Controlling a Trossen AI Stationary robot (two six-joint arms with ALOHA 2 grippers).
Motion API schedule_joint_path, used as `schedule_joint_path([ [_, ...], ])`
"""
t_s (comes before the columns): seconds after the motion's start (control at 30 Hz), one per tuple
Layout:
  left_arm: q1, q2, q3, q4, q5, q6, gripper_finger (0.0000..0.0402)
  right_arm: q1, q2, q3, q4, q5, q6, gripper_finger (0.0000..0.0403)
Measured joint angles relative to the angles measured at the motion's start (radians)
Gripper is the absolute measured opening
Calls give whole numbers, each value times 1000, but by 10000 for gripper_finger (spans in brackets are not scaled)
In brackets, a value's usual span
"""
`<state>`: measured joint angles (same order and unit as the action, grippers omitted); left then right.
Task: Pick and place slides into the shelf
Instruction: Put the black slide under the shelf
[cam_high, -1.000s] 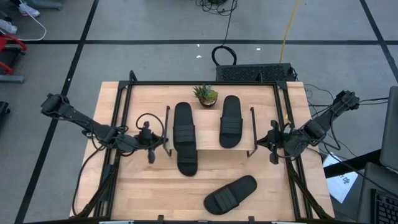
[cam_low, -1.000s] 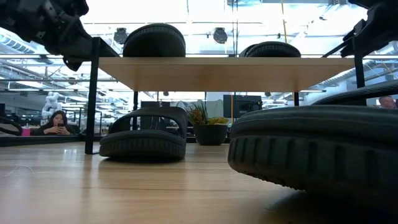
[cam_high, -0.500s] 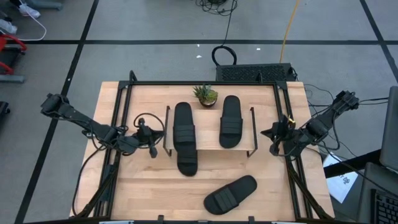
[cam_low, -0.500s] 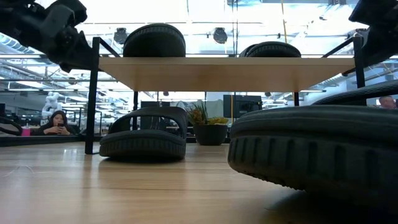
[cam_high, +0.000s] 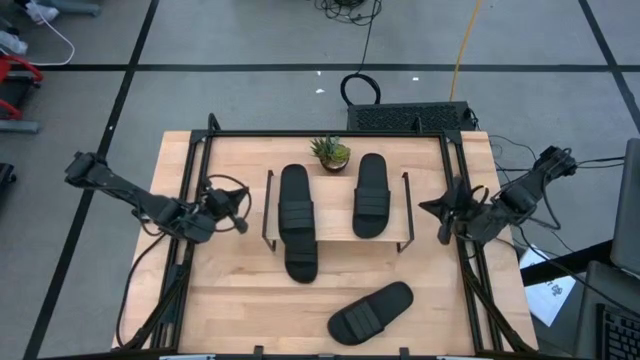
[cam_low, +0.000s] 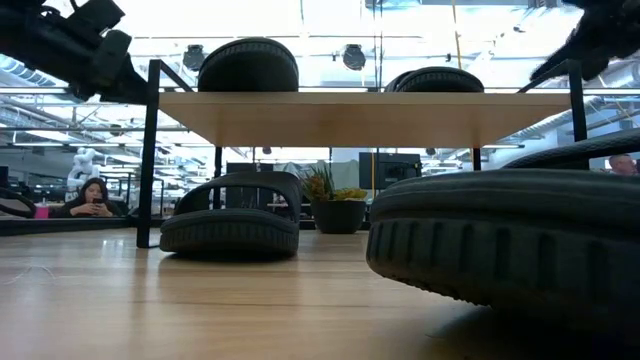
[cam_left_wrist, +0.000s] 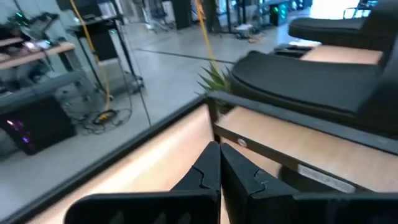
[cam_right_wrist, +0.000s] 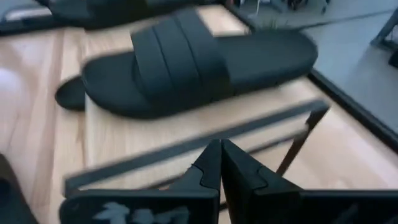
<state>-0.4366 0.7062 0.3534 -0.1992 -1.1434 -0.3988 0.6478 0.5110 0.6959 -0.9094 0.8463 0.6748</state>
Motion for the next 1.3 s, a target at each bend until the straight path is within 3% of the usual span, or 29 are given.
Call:
schedule_joint_path([
  [0.13, 12, -44, 0, 0, -15, 24, 1, 1, -1, 70, 46, 45, -115, 0],
  [0.23, 16, -55, 0, 0, -1, 41, 1, 1, -1, 99, 186, 41, -281, 0],
  [0.43, -1, -53, 0, 52, 64, 200, 1, 2, 17, 103, 550, -143, -648, 0],
  [0.57, -17, -53, 0, 122, 49, 294, 1, 37, 96, 104, 653, -160, -788, 0],
  [0.77, -91, -48, 0, 196, 197, 457, 0, 121, 263, 126, 608, -8, -778, 0],
  [1.03, -271, 44, 0, 458, 172, 652, 0, 215, 298, 144, 590, 52, -683, 0],
  [1.2, -337, 245, 12, 625, 249, 677, 0, 250, 301, 135, 568, 123, -657, 0],
  [1.3, -345, 418, 96, 638, 262, 638, 0, 251, 301, 111, 568, 179, -659, 0],
])
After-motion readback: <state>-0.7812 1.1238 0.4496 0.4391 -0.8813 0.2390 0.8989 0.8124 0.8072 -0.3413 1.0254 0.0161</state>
